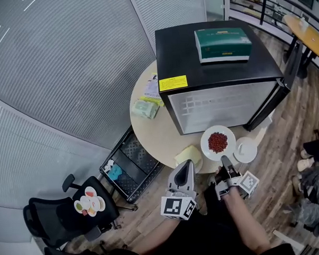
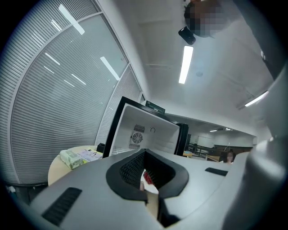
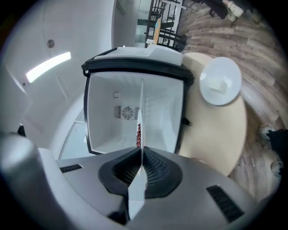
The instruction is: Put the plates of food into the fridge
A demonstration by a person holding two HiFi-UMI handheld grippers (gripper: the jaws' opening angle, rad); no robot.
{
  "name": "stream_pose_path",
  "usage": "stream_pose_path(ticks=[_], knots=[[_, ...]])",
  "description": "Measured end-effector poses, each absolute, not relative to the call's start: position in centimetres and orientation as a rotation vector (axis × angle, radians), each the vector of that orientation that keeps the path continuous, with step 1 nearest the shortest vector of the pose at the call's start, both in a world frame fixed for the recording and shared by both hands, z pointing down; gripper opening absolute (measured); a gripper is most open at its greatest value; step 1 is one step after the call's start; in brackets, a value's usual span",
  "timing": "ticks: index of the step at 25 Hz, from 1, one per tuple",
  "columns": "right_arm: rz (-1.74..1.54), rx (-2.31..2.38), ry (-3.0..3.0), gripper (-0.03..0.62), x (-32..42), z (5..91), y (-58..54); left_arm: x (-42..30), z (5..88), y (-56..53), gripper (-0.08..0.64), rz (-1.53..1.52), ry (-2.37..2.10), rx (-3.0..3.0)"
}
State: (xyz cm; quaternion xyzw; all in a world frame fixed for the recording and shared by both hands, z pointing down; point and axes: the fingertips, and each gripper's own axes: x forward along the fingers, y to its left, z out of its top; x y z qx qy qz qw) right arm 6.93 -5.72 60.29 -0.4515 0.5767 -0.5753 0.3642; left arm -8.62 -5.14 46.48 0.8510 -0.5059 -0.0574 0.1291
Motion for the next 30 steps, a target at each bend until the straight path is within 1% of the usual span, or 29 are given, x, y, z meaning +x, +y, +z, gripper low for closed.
stream_pose_path(ticks=[5,13,19,30], knots=[[-1.432,-1.090,1.546,0.017,5.1,55.5,-13.2,-8.9,45.7,-6.9,0.003,-0.189,-1.497,2.463],[-1.520,-1.110,1.497,0.017,2.7,55.8,-22.8,-8.9,45.8,-10.2,0.003,-0.186,-1.542,2.424],[-1.577,-1.108,1.470,0.017,1.3,57.1,-24.9,-9.0,46.4,-11.2,0.003,-0.174,-1.558,2.402],[-1.601,-1.126,1.442,0.017,1.3,58.7,-25.9,-9.7,47.2,-11.8,0.003,-0.174,-1.591,2.372]])
